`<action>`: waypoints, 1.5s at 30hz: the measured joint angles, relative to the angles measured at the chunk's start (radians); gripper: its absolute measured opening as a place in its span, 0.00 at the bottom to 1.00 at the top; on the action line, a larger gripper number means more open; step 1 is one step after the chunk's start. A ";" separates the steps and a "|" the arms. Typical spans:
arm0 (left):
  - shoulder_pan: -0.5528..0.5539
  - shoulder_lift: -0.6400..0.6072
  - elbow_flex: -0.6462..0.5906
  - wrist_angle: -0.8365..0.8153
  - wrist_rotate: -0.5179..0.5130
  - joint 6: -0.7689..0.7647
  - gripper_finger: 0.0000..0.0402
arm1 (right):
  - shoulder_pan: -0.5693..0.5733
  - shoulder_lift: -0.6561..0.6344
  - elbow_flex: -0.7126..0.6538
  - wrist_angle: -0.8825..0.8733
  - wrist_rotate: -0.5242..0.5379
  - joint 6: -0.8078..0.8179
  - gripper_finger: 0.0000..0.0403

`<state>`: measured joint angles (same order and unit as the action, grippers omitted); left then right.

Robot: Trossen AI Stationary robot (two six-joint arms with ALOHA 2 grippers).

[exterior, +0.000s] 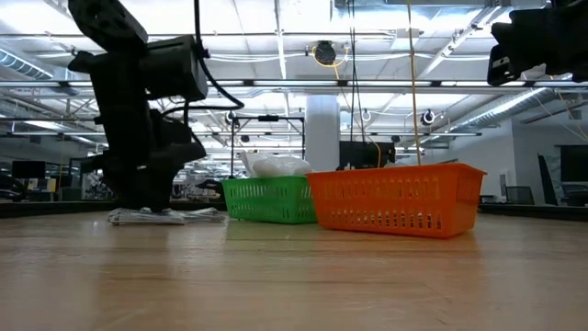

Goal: Pick & Place Travel size toiletries
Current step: Put the silver nail cutter into the orange bin

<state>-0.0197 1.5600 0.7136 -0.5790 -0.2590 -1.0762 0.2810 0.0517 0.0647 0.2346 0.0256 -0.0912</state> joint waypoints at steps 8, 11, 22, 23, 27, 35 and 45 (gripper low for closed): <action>0.021 -0.001 0.002 -0.033 0.019 0.000 0.45 | 0.000 0.000 0.000 0.000 0.000 0.000 0.23; 0.020 -0.001 0.002 -0.033 0.022 0.004 0.40 | 0.000 0.000 0.000 0.000 0.000 0.000 0.23; 0.020 -0.007 0.000 -0.041 -0.012 0.062 0.06 | 0.000 0.000 0.000 0.000 0.000 0.000 0.23; 0.020 -0.012 0.000 -0.044 -0.013 0.067 0.07 | 0.000 0.000 0.000 0.000 0.000 0.000 0.23; 0.020 -0.042 0.022 -0.077 -0.017 0.093 0.09 | 0.000 0.000 0.000 0.000 0.000 0.000 0.23; -0.012 -0.137 0.121 -0.077 -0.107 0.180 0.06 | 0.000 0.000 0.000 -0.001 0.000 0.000 0.23; -0.065 -0.159 0.294 0.130 -0.165 0.445 0.06 | 0.000 0.000 0.000 0.000 0.000 0.000 0.23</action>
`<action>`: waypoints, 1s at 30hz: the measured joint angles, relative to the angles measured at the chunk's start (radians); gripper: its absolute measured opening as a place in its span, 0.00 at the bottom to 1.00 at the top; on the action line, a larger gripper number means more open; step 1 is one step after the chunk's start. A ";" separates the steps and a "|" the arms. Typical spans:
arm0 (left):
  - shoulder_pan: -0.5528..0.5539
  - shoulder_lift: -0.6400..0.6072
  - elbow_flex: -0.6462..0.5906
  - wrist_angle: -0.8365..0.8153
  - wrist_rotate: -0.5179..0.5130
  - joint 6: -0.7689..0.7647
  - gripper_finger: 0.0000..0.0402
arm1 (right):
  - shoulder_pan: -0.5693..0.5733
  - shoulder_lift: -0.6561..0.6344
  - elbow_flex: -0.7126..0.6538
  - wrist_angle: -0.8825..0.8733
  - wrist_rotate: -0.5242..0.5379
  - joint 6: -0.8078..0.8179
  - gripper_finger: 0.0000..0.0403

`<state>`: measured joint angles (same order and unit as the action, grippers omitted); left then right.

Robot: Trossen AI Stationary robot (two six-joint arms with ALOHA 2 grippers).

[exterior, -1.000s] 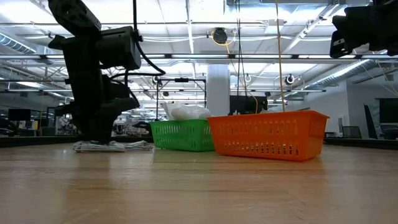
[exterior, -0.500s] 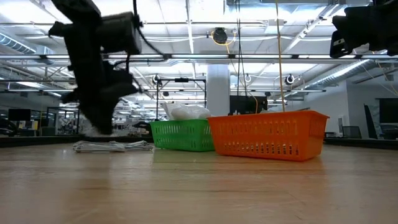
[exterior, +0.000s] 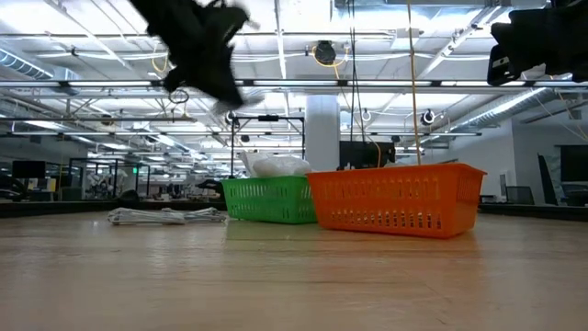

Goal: Pick & Place Travel size toiletries
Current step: Put the silver nail cutter into the orange bin

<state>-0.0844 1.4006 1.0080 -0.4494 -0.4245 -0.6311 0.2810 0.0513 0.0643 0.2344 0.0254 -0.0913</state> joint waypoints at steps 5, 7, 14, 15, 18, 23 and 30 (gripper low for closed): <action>-0.023 0.000 0.033 0.245 0.109 0.183 0.06 | 0.000 0.000 0.000 0.000 0.000 0.000 0.23; -0.032 0.002 0.036 0.309 0.138 0.226 0.06 | 0.000 0.000 0.000 0.000 0.000 0.000 0.23; -0.044 0.054 0.037 0.396 0.153 0.266 0.06 | 0.000 0.000 0.000 -0.001 0.000 0.000 0.23; -0.043 0.072 0.037 0.413 0.164 0.264 0.06 | 0.000 0.000 0.000 0.000 0.000 0.000 0.23; -0.039 0.138 0.037 0.493 0.227 0.265 0.06 | 0.000 0.000 0.000 0.000 0.000 0.000 0.23; -0.026 0.271 0.039 0.666 0.363 0.271 0.06 | 0.000 0.000 0.000 0.000 0.000 0.000 0.23; -0.013 0.443 0.114 0.685 0.433 0.287 0.08 | 0.000 0.000 0.000 0.001 0.000 0.000 0.23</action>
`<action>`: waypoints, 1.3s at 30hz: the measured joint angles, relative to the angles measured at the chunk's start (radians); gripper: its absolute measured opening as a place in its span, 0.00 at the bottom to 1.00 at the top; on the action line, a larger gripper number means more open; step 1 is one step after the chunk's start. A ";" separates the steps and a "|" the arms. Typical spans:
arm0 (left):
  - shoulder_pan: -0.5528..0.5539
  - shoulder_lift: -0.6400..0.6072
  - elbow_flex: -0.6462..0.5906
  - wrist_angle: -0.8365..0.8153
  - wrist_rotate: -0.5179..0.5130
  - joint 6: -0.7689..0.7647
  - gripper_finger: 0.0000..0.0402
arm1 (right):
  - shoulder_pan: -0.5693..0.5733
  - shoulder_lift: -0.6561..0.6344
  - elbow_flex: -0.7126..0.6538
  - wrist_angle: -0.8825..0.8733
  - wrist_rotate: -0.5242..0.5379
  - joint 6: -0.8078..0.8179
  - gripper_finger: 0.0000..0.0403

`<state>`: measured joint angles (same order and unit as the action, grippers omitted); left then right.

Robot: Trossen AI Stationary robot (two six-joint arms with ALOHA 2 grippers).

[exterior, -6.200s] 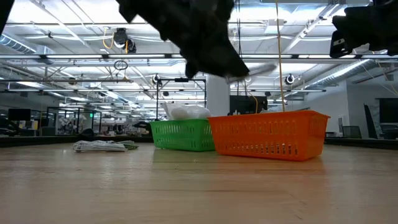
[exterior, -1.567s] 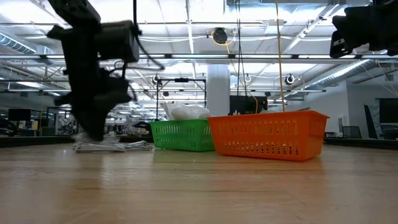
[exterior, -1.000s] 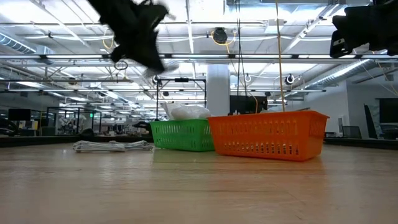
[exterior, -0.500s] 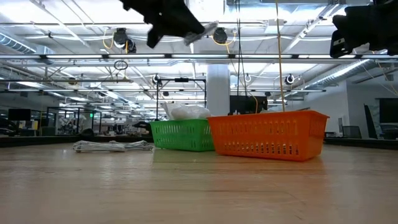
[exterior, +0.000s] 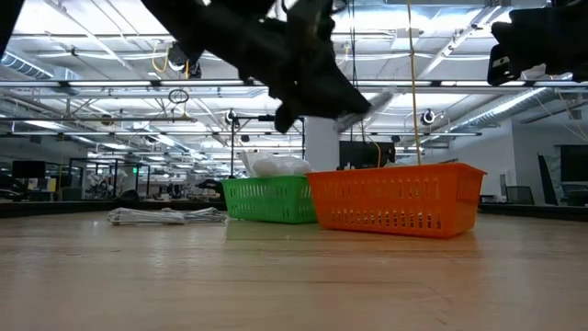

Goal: Pick & Place Travel size toiletries
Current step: Put the silver nail cutter into the orange bin

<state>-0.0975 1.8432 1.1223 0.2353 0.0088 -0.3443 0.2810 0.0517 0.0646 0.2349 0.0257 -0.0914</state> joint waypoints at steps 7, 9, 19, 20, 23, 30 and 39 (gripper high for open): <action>0.002 0.067 0.040 -0.007 0.009 0.002 0.21 | 0.000 0.000 0.000 -0.001 0.000 0.000 0.23; 0.007 0.067 0.040 -0.013 0.010 0.001 0.24 | 0.000 0.000 0.000 -0.001 0.000 0.000 0.23; 0.039 0.053 0.039 -0.031 0.009 -0.025 0.44 | 0.000 0.000 0.000 0.000 0.000 0.000 0.23; 0.040 0.053 0.039 -0.034 0.009 -0.025 0.46 | 0.000 0.000 0.000 0.000 0.000 0.000 0.23; 0.046 0.039 0.039 -0.083 0.026 -0.012 0.52 | 0.000 0.000 0.000 -0.001 0.000 0.000 0.23; 0.071 -0.141 0.036 -0.486 -0.038 -0.103 0.58 | 0.000 0.000 0.000 -0.006 0.000 0.000 0.23; 0.014 -0.378 -0.088 -0.823 -0.477 -0.369 0.58 | 0.000 0.002 0.000 -0.001 0.000 0.000 0.23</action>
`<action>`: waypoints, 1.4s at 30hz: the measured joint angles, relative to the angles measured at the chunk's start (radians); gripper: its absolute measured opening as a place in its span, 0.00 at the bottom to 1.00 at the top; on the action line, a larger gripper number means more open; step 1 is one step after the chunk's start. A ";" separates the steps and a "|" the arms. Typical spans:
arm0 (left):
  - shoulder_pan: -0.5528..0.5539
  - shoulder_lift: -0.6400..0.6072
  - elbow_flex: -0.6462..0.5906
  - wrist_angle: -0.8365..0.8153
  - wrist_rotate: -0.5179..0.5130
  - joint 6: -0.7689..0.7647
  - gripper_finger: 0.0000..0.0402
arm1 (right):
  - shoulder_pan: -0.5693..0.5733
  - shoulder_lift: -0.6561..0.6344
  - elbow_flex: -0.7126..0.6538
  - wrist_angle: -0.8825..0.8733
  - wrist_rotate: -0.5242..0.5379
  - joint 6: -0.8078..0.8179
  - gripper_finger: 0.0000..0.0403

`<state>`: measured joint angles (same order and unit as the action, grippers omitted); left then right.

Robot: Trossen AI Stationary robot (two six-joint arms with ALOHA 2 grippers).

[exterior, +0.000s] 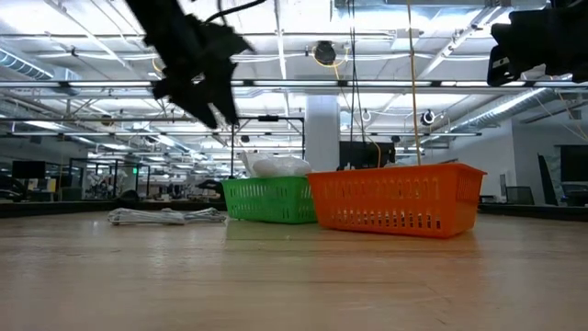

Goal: Pick & Place Travel size toiletries
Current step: Put the silver nail cutter into the orange bin

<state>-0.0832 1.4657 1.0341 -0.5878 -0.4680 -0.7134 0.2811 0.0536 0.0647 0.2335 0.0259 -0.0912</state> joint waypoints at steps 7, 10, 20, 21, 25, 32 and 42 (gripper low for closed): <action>0.019 -0.034 -0.201 0.116 0.018 -0.139 0.58 | 0.000 0.001 0.000 -0.001 0.000 0.000 0.23; 0.034 -0.027 -0.278 0.202 0.050 -0.172 0.58 | 0.000 0.002 0.000 -0.003 0.000 0.000 0.23; 0.059 -0.026 -0.398 0.388 0.060 -0.183 0.58 | 0.000 0.002 0.000 0.001 0.000 0.000 0.23; 0.058 -0.026 -0.401 0.386 0.060 -0.178 0.58 | 0.000 0.002 0.000 0.001 0.000 0.000 0.23; 0.058 -0.026 -0.404 0.387 0.060 -0.157 0.58 | 0.000 0.002 0.000 0.000 0.000 0.000 0.23; 0.058 0.027 -0.404 0.434 0.088 -0.109 0.58 | 0.000 0.002 0.000 0.001 0.000 0.000 0.23; 0.094 0.169 -0.399 0.476 0.086 -0.125 0.58 | 0.000 0.002 0.000 0.000 0.000 0.000 0.23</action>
<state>0.0110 1.6349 0.6347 -0.1114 -0.3820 -0.8386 0.2813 0.0559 0.0646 0.2333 0.0257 -0.0914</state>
